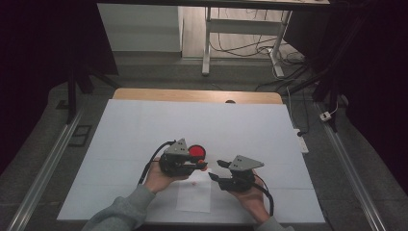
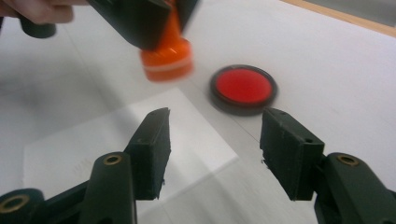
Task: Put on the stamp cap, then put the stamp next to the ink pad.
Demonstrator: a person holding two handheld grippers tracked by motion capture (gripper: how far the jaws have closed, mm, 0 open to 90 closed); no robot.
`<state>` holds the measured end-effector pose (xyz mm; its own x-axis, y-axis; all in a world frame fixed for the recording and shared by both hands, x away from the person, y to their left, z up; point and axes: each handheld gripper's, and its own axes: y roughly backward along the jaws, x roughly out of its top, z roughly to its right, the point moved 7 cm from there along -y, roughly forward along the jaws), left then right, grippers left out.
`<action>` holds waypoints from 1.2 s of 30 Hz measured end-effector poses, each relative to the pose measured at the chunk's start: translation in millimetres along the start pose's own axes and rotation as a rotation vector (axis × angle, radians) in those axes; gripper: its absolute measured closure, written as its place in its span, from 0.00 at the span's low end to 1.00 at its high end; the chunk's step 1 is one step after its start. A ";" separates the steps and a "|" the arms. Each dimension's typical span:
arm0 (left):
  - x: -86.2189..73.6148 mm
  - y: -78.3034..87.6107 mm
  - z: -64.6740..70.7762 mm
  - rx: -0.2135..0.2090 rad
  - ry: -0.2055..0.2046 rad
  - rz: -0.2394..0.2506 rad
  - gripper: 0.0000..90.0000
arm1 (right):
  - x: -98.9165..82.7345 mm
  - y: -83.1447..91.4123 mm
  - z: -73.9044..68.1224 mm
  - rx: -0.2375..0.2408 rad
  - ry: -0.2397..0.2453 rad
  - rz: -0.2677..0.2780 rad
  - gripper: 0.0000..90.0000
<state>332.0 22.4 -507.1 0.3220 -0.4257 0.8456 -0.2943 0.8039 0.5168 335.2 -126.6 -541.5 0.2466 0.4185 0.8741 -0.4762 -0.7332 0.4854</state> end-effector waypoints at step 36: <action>4.1 39.6 -27.8 0.073 0.045 0.035 0.80 | -35.8 77.8 53.0 -0.126 -0.091 0.020 0.44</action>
<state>346.6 64.0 -486.9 0.3506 -0.3775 0.8571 -0.3699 0.7849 0.4970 334.0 -226.9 -534.1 0.3082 0.3499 0.8846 -0.5828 -0.6656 0.4663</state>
